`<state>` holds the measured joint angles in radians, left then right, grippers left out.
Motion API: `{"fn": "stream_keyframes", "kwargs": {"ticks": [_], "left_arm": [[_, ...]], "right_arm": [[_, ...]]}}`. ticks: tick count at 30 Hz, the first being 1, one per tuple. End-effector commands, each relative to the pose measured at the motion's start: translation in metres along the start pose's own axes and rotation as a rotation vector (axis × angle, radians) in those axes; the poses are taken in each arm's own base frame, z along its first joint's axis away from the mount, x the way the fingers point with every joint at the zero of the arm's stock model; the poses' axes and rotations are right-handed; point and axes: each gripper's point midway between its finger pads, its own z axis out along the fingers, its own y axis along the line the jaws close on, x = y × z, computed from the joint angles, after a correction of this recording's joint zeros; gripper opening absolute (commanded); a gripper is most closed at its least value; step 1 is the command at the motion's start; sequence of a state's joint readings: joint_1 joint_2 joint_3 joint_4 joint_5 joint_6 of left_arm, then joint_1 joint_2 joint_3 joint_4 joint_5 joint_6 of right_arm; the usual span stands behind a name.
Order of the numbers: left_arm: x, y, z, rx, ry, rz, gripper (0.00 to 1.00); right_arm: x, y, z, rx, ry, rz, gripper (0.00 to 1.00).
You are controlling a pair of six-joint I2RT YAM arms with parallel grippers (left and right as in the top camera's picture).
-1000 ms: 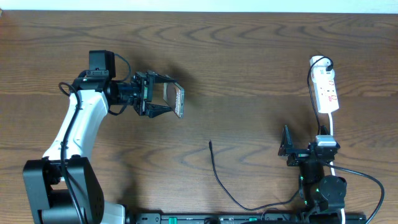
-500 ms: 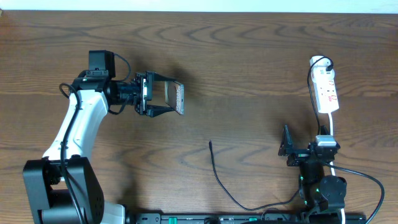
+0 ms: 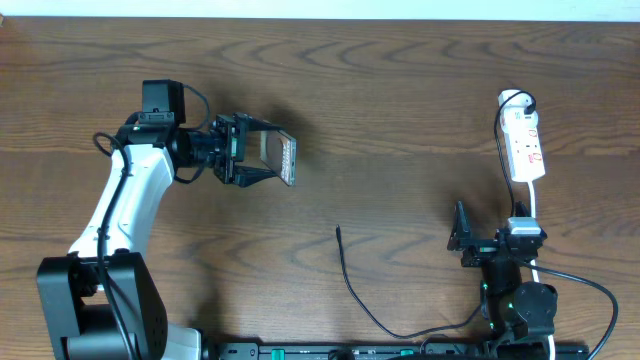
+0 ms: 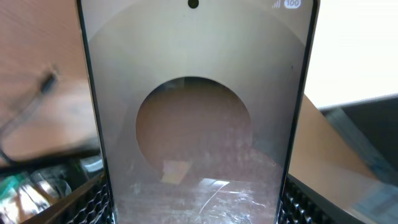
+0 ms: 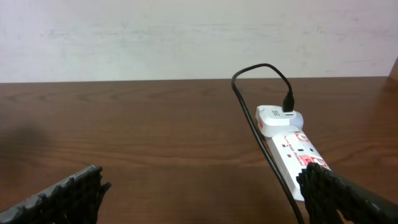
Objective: Plug charger to phone and switch on socket
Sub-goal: 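Lift the phone with the left gripper and turn it upright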
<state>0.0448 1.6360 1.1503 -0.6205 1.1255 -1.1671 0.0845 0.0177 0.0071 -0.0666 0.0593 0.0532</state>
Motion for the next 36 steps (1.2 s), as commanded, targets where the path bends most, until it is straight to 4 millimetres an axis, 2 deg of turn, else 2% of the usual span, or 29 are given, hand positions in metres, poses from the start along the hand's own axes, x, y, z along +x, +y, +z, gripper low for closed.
{"fn": "stream_keyframes", "kwargs": {"ticks": [1, 5, 8, 14, 18, 22, 31, 34, 36], "left_arm": [[-0.026, 0.005, -0.008, -0.058, -0.179, 0.128, 0.07], [-0.056, 0.028, -0.018, -0.185, -0.368, 0.117, 0.07], [-0.075, 0.052, -0.034, -0.305, -0.508, 0.069, 0.08], [-0.090, 0.086, -0.059, -0.475, -0.667, 0.006, 0.08], [-0.091, 0.093, -0.061, -0.499, -0.677, -0.005, 0.08], [-0.090, 0.095, -0.061, -0.505, -0.673, -0.011, 0.07], [-0.088, 0.097, -0.061, -0.512, -0.665, -0.020, 0.07], [-0.086, 0.096, -0.058, -0.502, -0.645, -0.022, 0.07], [-0.084, 0.095, -0.056, -0.492, -0.628, -0.023, 0.07]], "right_arm": [[0.001, -0.001, 0.000, 0.004, 0.004, 0.013, 0.99], [0.001, -0.001, 0.000, 0.003, 0.004, 0.013, 0.99], [0.001, -0.001, 0.000, 0.003, 0.004, 0.013, 0.99], [0.001, -0.001, 0.000, 0.004, 0.004, 0.013, 0.99], [0.001, -0.001, 0.000, 0.004, 0.004, 0.013, 0.99], [-0.001, -0.007, 0.000, 0.039, -0.005, 0.013, 0.99], [-0.001, -0.007, 0.000, 0.041, -0.008, 0.014, 0.99], [-0.011, -0.006, 0.000, 0.034, -0.049, 0.018, 0.99], [-0.020, 0.006, -0.001, -0.039, -0.080, 0.033, 0.99]]}}
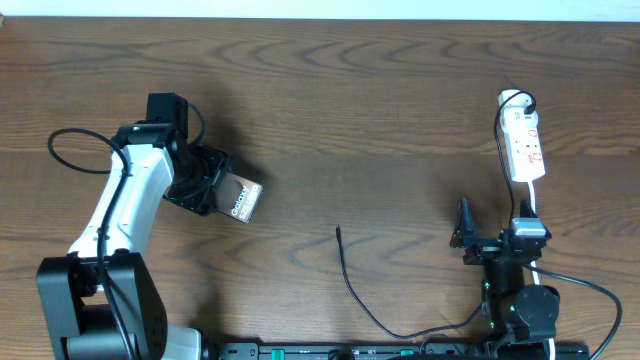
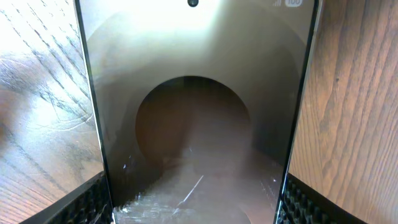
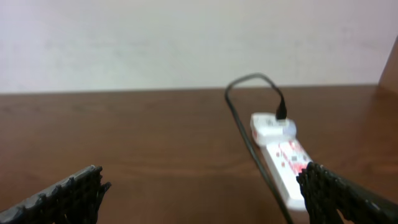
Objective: Plug charger to phone and switch on socket
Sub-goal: 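Lift the phone with the left gripper and turn it upright, then move the right gripper toward the phone held by the left gripper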
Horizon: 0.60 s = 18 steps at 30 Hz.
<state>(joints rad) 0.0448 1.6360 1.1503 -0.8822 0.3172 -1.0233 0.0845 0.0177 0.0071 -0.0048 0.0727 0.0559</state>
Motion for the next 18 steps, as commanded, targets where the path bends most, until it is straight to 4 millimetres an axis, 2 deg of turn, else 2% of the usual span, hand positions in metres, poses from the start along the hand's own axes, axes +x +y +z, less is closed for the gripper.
{"fn": "stream_keyframes", "kwargs": {"ticks": [1, 6, 10, 14, 18], "left_arm": [[0.007, -0.002, -0.004, 0.027, 0.031, 0.006, 0.08], [0.011, -0.004, -0.004, 0.039, 0.053, -0.008, 0.07], [0.011, -0.006, -0.004, 0.046, 0.052, -0.018, 0.07], [0.011, -0.006, -0.004, 0.045, 0.053, -0.042, 0.08], [0.010, -0.007, -0.004, 0.050, 0.050, -0.057, 0.08]], "right_arm": [[-0.009, 0.017, -0.001, -0.104, -0.035, 0.043, 0.99], [-0.027, 0.054, -0.010, -0.325, -0.061, 0.177, 0.99], [-0.037, 0.058, -0.012, -0.340, -0.008, 0.244, 0.99], [-0.063, 0.060, -0.009, -0.325, 0.085, 0.202, 0.99], [-0.087, 0.072, 0.003, -0.362, 0.265, 0.196, 0.99]]}}
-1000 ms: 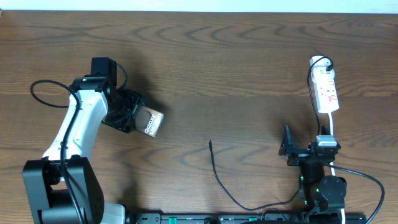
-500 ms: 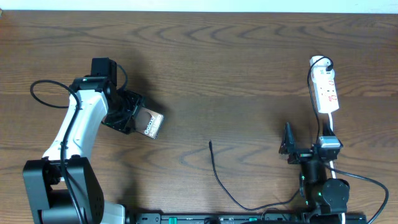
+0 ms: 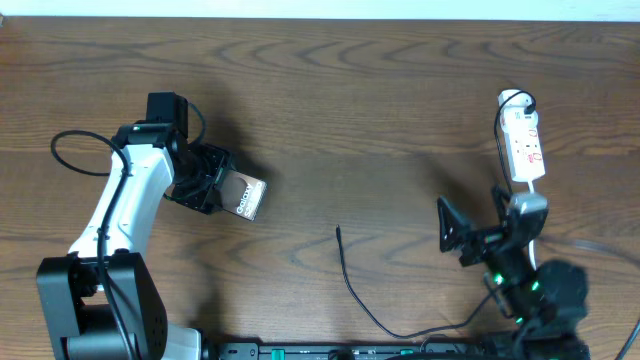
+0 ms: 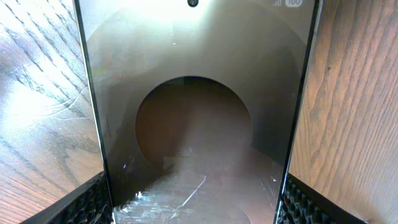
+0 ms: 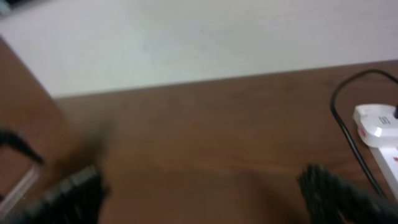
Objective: Plug charger to phone and switch on socket
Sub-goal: 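Move the right gripper toward the phone held by the left gripper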
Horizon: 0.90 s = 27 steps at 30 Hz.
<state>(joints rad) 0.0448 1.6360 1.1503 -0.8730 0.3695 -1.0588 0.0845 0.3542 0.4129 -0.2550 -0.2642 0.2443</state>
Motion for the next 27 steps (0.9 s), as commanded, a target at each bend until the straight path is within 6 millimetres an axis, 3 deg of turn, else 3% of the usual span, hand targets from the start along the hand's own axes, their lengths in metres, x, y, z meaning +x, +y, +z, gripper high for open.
{"fn": "stream_keyframes", "kwargs": {"ticks": [1, 4, 7, 12, 15, 19, 23, 27], "left_arm": [[0.003, -0.002, -0.004, 0.020, 0.007, -0.024, 0.07], [0.003, -0.002, -0.004, 0.020, 0.007, -0.024, 0.08], [0.003, -0.002, -0.004, 0.022, 0.006, -0.023, 0.07], [0.002, -0.004, -0.004, 0.030, 0.003, -0.025, 0.07], [0.002, -0.004, -0.004, 0.030, 0.003, -0.028, 0.07], [0.002, -0.004, -0.004, 0.029, 0.003, -0.038, 0.08], [0.002, -0.004, -0.004, 0.029, 0.003, -0.087, 0.08], [0.002, -0.004, -0.003, 0.029, 0.000, -0.131, 0.08]], "right_arm": [[-0.032, 0.021, 0.009, -0.071, 0.098, 0.009, 0.99], [-0.044, 0.049, 0.027, -0.219, 0.258, 0.070, 0.99], [-0.064, 0.088, 0.045, -0.478, 0.332, 0.121, 0.99], [-0.071, 0.094, 0.091, -0.614, 0.374, 0.224, 0.99], [-0.056, 0.084, 0.117, -0.585, 0.444, 0.375, 0.99], [-0.019, 0.076, 0.149, -0.532, 0.584, 0.582, 0.99], [0.025, 0.084, 0.168, -0.518, 0.708, 0.650, 0.99], [0.070, 0.106, 0.181, -0.546, 0.817, 0.651, 0.99]]}}
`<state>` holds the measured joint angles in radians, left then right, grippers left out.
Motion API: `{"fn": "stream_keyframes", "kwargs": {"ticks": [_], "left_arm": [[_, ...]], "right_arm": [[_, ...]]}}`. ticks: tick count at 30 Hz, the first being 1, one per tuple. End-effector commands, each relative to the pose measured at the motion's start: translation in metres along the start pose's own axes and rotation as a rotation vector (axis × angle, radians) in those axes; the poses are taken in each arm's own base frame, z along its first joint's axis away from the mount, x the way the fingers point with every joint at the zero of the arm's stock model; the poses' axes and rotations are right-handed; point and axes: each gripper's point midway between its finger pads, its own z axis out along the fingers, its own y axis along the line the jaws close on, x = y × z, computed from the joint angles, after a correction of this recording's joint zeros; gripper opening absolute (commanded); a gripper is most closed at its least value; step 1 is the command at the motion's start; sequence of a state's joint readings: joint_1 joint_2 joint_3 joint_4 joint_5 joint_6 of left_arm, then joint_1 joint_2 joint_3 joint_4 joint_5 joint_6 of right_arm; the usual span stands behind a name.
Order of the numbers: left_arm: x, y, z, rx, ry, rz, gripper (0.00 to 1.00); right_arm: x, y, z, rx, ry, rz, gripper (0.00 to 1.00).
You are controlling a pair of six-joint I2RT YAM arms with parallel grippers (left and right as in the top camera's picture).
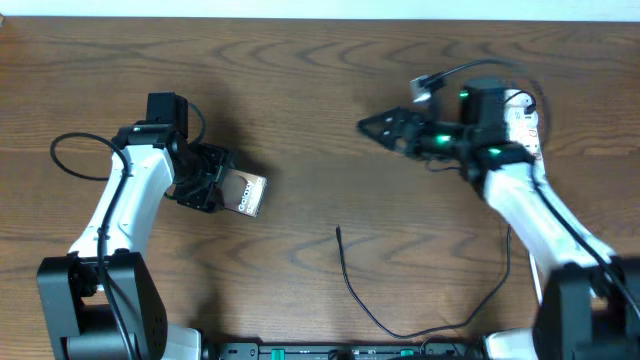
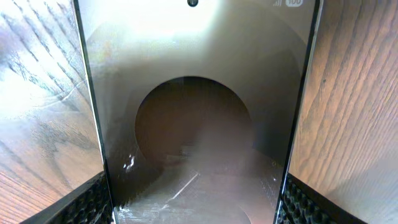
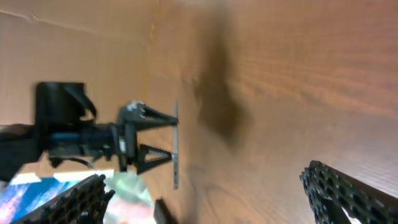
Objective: Plug charger to phone and switch on socket
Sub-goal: 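Move the right gripper toward the phone held by the left gripper, then close the right gripper on the phone's side edge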
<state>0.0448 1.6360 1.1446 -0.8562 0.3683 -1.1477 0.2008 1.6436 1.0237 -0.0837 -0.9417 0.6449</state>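
The phone (image 1: 245,194) is held in my left gripper (image 1: 214,188), which is shut on its lower part; its back faces the overhead camera. In the left wrist view the phone's screen (image 2: 196,124) fills the frame between my fingers (image 2: 87,202). The black charger cable (image 1: 352,290) lies on the table, its free end towards the middle. My right gripper (image 1: 376,127) is open and blurred above the table's middle right, pointing left. The right wrist view shows the right gripper (image 3: 204,177) empty, with the phone (image 3: 176,149) edge-on beyond it. The white socket strip (image 1: 527,128) is partly hidden behind my right arm.
The cable loops along the front edge (image 1: 420,332) and rises towards the right (image 1: 505,265). A black cable loop (image 1: 75,150) hangs off my left arm. The brown wooden table (image 1: 330,70) spreads between both arms.
My right arm has gone from low at the front right to high over the middle right, its open gripper now facing left towards the phone. The left gripper and phone have barely moved.
First my left gripper held the phone on edge nearer the middle, and my right arm rested at the front right. Then the phone was lower and further left, tilted. Then the right arm stood turned leftward, and now it is raised over the table.
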Motion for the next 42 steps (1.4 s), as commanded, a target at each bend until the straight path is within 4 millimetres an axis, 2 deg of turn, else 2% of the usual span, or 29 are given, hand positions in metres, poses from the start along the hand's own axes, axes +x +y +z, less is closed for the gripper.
{"fn": "stream_keyframes", "kwargs": {"ticks": [1, 7, 11, 18, 23, 37, 42], "left_arm": [[0.004, -0.003, -0.004, 0.017, 0.001, -0.052, 0.08], [0.009, -0.001, 0.000, -0.017, -0.060, -0.089, 0.07], [0.019, -0.004, 0.004, -0.020, -0.057, -0.125, 0.07], [0.024, -0.004, 0.005, -0.020, -0.050, -0.251, 0.07], [0.031, -0.005, 0.005, -0.017, -0.016, -0.370, 0.08], [0.054, -0.010, 0.010, -0.023, 0.026, -0.355, 0.08], [0.066, -0.015, 0.010, -0.011, 0.094, -0.353, 0.07]], "right_arm": [[0.021, 0.003, 0.031, -0.036, 0.095, 0.026, 0.99], [0.062, 0.008, 0.085, -0.083, 0.216, -0.042, 0.99], [0.081, 0.017, 0.108, -0.120, 0.256, -0.102, 0.99], [0.090, 0.023, 0.117, -0.112, 0.259, -0.128, 0.99], [0.095, 0.025, 0.120, -0.107, 0.274, -0.086, 0.99], [0.120, 0.030, 0.145, -0.015, 0.258, -0.053, 0.97], [0.126, 0.031, 0.151, 0.007, 0.251, -0.062, 0.88]]}}
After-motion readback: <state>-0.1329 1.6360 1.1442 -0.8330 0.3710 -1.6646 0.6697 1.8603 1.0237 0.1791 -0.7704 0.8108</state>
